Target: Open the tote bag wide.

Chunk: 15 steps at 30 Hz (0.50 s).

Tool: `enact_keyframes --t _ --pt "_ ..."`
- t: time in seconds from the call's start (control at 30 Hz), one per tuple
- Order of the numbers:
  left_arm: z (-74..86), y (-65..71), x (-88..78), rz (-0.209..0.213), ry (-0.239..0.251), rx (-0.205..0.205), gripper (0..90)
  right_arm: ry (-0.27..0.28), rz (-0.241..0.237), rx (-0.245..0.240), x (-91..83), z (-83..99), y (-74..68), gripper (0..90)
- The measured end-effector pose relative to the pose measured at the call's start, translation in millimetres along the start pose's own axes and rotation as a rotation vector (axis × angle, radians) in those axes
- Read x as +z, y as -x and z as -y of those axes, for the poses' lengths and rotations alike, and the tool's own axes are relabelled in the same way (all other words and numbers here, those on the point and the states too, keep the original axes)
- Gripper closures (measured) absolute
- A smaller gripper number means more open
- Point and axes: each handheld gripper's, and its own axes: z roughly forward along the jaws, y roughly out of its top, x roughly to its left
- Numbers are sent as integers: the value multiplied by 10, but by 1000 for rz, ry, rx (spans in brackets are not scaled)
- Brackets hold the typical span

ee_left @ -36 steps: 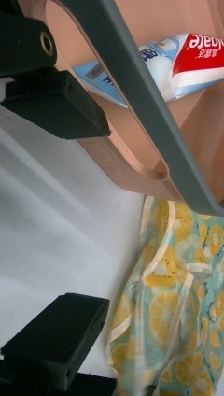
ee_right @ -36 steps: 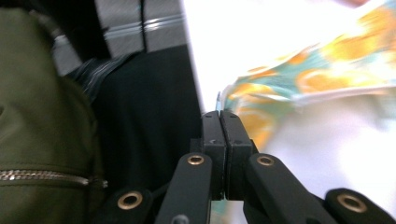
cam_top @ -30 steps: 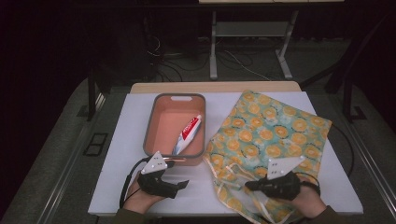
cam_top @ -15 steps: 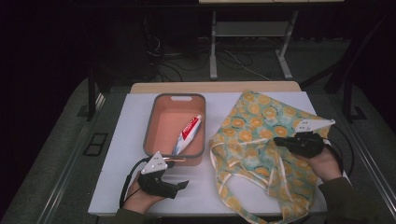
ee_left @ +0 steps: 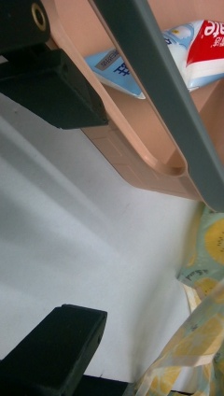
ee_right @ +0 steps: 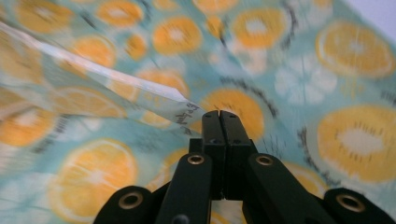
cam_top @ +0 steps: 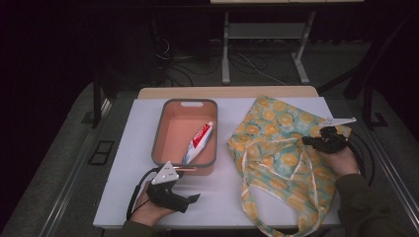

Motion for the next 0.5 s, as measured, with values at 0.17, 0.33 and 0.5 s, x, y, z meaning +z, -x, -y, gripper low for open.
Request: enact_keyframes --t 0.17,0.33,0.5 --pt "-3 3 0 5 -2 2 51 40 -56 46 -113 -29 -17 644" --pt "-6 8 -3 9 -2 5 54 104 -114 -9 -399 -114 -243 447" --pt "-6 16 -4 10 -3 8 55 101 -199 -81 -567 -90 -581 401"
